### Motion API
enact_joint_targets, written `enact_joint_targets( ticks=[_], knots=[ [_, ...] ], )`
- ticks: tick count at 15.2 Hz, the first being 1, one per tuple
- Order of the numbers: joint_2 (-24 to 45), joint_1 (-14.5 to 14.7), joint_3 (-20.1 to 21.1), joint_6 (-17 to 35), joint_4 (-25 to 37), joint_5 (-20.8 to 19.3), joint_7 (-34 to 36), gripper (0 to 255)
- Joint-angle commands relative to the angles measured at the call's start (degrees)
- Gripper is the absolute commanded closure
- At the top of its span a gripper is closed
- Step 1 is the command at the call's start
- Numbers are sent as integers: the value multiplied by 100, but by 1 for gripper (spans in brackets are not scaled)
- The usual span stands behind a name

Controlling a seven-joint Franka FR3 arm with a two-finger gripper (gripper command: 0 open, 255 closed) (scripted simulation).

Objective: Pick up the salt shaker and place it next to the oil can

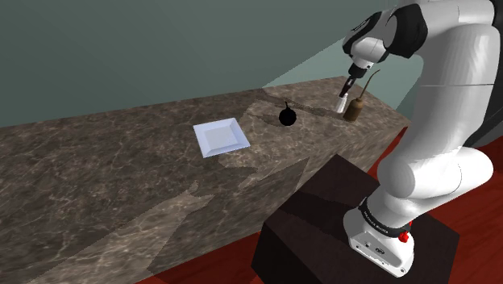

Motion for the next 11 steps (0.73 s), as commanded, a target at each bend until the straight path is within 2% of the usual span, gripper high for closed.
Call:
enact_joint_targets(
  ticks=[1,6,11],
  knots=[
    [99,-29,35,104,-12,61,-51,255],
    [327,-86,125,360,-60,203,-164,255],
    [327,-86,125,360,-60,203,-164,255]
  ],
)
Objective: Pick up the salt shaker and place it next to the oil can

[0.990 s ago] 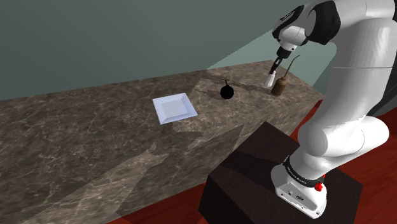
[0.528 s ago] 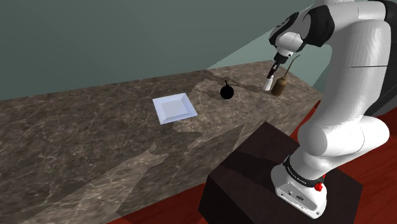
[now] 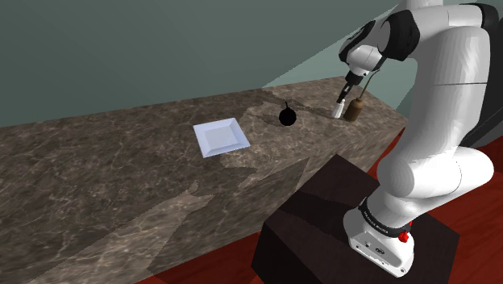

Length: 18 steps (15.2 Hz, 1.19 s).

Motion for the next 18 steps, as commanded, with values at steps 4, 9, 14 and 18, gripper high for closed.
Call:
enact_joint_targets(
  ticks=[4,9,14,18],
  knots=[
    [0,0,0,2,0,1,-1,0],
    [0,0,0,1,0,1,-1,0],
    [-437,65,-178,-486,82,-261,153,0],
    [-437,65,-178,-486,82,-261,153,0]
  ],
)
